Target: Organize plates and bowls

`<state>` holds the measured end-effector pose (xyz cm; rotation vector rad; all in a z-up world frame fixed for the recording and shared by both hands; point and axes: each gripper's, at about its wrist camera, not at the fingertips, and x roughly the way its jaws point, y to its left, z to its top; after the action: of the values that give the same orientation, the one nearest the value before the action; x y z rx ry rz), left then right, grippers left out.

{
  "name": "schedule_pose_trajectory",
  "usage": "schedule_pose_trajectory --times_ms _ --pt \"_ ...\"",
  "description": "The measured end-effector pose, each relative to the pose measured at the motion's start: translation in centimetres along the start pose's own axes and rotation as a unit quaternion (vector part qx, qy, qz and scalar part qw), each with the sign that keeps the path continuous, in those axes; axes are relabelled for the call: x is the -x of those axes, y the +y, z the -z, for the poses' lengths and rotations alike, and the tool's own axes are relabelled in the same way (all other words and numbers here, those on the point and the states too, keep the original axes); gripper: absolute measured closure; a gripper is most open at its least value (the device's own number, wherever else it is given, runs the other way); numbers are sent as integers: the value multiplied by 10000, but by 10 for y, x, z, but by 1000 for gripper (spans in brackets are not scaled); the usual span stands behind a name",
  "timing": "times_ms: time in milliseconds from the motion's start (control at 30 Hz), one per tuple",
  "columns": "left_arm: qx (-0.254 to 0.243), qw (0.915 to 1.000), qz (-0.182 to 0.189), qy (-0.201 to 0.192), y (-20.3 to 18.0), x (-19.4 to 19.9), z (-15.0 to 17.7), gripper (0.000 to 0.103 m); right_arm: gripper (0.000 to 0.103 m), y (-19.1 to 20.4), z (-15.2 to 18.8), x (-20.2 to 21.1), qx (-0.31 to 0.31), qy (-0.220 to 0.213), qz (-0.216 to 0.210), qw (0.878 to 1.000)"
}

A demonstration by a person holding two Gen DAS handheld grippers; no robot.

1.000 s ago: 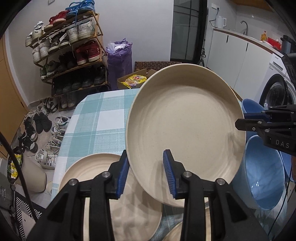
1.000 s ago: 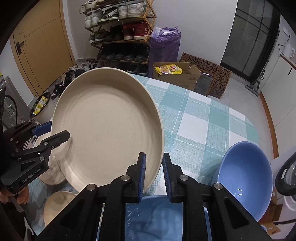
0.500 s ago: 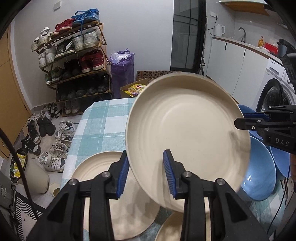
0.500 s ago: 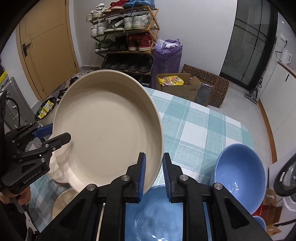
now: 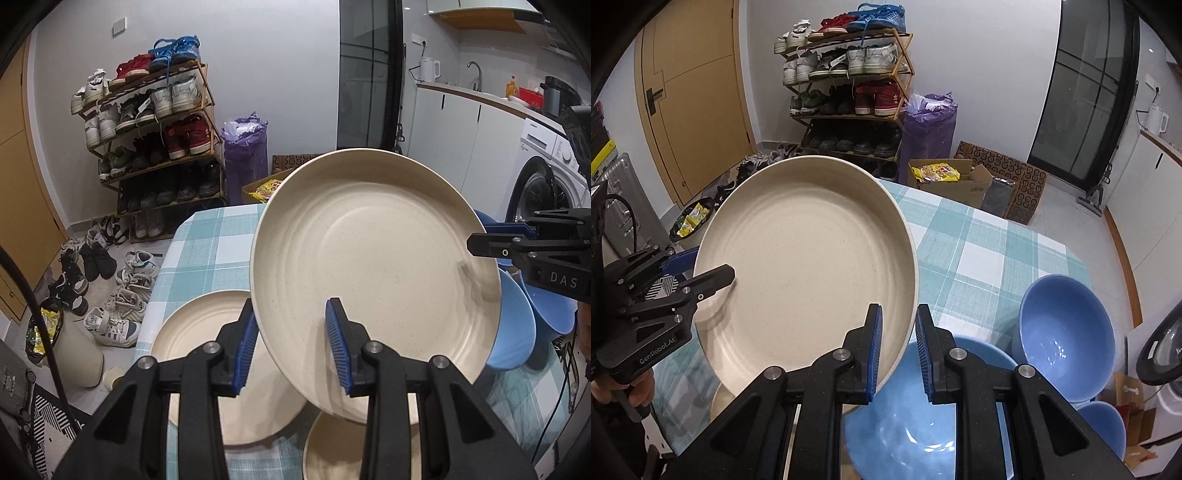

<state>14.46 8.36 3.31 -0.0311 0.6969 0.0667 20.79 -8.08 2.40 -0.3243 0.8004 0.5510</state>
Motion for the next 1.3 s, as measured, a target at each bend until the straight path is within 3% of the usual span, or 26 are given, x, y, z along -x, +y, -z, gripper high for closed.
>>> schedule_pose_trajectory --times_ms 633,1300 --pt "-48 9994 70 -341 -9 52 33 68 84 20 41 48 -53 -333 -43 9994" --pt "10 9999 66 -143 -9 61 72 68 84 42 79 51 -48 -316 -262 9991"
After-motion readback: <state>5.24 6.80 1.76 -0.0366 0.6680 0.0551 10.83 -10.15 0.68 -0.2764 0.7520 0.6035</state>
